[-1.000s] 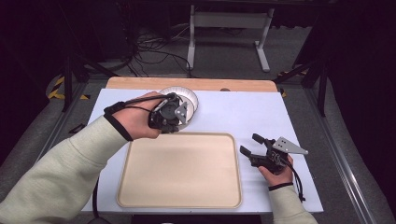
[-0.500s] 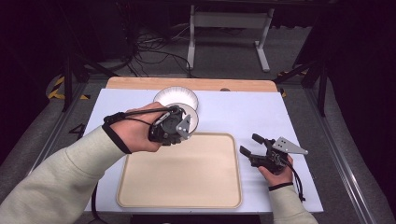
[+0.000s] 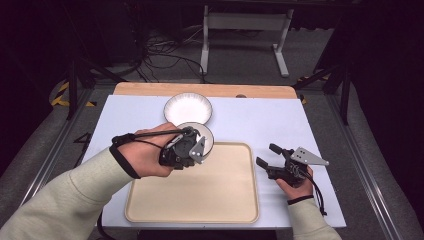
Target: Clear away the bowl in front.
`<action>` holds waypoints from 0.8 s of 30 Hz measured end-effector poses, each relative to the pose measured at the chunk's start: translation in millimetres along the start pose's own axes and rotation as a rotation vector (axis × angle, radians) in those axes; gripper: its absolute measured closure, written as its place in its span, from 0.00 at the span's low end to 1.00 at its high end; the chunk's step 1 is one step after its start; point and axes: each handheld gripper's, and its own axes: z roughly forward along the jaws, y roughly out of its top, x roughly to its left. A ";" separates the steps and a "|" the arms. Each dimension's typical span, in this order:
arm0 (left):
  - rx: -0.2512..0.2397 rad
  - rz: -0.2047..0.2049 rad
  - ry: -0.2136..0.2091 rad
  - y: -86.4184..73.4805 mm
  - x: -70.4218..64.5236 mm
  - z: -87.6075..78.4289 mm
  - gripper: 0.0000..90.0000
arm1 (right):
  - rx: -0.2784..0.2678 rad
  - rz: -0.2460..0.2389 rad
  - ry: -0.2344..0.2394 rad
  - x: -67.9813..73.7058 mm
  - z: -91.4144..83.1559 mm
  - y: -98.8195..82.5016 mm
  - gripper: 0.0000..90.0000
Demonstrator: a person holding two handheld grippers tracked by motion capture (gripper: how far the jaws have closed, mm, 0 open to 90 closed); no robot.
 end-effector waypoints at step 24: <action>-0.002 0.018 -0.037 -1.6 -26.8 36.9 0.93 | 0.000 0.004 0.001 -1.1 0.0 0.1 0.20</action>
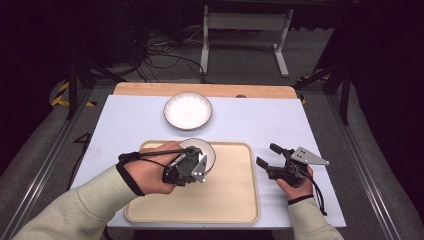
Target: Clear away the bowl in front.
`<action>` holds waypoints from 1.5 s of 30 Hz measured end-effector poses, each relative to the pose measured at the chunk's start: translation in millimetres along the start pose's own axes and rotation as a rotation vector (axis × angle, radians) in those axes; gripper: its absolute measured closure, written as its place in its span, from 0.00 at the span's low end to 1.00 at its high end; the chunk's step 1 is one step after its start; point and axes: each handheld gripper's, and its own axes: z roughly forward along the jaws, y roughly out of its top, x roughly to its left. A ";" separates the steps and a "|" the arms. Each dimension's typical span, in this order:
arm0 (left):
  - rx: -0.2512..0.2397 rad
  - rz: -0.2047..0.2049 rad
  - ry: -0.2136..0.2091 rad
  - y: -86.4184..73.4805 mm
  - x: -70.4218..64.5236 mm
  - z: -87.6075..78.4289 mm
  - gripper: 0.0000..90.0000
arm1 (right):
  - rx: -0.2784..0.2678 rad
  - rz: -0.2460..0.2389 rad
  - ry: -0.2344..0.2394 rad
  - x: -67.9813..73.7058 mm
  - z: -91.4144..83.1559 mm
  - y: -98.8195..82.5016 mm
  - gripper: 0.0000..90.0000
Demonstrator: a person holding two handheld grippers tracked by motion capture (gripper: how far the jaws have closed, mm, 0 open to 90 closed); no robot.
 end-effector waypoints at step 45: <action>0.027 0.021 -0.078 -7.0 -10.3 54.9 0.93 | -0.002 -0.007 0.009 0.9 -0.3 -0.1 0.20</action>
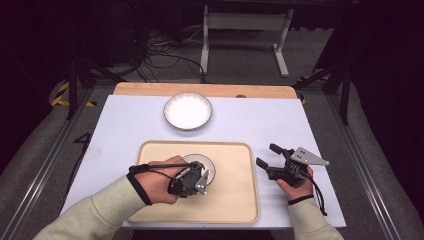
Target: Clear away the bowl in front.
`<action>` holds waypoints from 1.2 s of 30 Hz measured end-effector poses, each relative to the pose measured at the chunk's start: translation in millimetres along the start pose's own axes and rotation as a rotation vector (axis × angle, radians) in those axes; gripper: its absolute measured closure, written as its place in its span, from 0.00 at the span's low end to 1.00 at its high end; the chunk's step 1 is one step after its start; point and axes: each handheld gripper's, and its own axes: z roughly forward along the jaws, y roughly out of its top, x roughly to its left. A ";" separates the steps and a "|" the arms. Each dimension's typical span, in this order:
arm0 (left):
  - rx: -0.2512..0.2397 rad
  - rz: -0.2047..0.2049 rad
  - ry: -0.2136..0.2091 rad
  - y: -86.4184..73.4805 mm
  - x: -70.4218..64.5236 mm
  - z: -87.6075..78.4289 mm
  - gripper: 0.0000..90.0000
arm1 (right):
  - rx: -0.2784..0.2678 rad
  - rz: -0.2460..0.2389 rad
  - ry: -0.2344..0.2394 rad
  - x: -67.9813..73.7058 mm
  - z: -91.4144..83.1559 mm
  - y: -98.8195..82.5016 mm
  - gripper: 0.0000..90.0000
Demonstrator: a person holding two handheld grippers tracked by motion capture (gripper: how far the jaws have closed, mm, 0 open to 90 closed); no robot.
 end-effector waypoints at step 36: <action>0.016 -0.063 -0.058 -3.6 -0.7 7.1 0.91 | 0.000 -0.006 0.000 0.3 0.1 0.0 0.20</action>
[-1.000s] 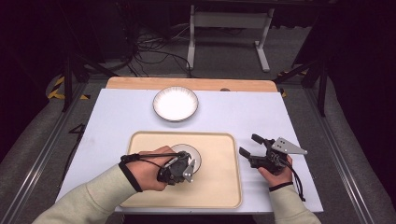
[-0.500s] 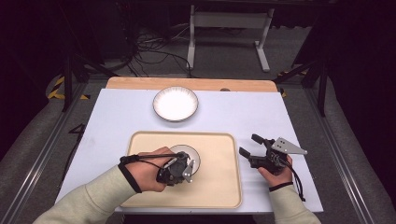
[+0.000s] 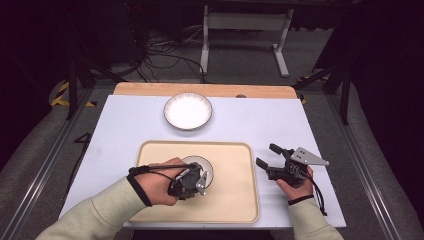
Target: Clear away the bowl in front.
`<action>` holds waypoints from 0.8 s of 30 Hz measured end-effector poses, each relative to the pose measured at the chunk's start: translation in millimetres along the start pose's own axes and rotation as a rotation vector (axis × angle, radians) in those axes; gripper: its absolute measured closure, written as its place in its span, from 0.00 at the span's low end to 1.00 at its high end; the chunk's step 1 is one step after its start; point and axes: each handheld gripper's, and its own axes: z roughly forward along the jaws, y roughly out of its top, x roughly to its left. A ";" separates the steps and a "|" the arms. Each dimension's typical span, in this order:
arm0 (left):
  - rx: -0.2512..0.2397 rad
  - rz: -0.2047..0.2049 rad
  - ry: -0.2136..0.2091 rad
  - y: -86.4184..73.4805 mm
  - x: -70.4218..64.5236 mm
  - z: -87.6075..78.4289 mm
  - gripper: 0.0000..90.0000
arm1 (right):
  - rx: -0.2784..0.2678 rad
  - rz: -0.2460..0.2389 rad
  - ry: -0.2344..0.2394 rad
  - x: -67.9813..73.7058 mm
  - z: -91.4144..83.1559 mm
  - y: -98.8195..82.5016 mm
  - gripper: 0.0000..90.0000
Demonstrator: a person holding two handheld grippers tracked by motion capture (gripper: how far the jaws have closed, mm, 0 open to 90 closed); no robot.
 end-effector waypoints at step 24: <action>-0.197 -0.172 -0.032 -20.2 7.2 -23.2 0.53 | 0.006 -0.010 -0.001 1.0 0.6 0.2 0.20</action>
